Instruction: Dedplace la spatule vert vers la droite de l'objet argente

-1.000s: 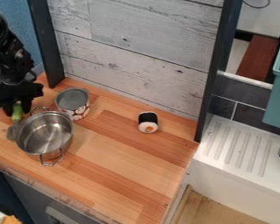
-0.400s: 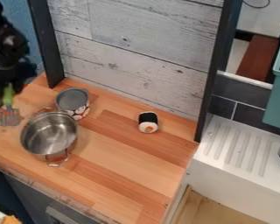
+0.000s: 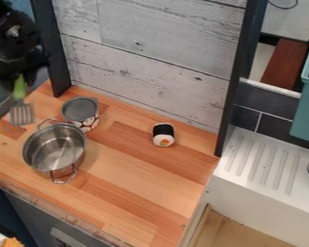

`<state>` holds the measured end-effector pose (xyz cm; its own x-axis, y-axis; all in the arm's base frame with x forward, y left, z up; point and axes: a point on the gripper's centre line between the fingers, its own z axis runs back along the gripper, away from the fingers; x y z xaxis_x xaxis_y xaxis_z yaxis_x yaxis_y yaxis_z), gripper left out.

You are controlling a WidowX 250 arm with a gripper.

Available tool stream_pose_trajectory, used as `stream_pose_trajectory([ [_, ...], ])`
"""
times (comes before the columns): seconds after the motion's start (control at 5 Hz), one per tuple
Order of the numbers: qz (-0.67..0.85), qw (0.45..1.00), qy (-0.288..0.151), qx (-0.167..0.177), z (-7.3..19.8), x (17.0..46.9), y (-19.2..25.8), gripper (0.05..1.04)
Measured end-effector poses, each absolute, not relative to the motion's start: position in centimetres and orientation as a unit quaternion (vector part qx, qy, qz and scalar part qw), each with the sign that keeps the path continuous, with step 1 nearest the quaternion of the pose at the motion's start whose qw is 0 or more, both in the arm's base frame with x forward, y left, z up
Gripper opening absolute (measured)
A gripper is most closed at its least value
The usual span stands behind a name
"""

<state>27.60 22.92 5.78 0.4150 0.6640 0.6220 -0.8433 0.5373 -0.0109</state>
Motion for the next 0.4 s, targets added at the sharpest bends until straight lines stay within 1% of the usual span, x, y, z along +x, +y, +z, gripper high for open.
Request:
stream_pose_trajectory([
  [0.2,0.446,0.835,-0.302,0.112,6.3,28.7,19.7,0.434],
  [0.4,0.432,0.853,-0.278,0.091,5.4,29.4,15.7,0.434],
])
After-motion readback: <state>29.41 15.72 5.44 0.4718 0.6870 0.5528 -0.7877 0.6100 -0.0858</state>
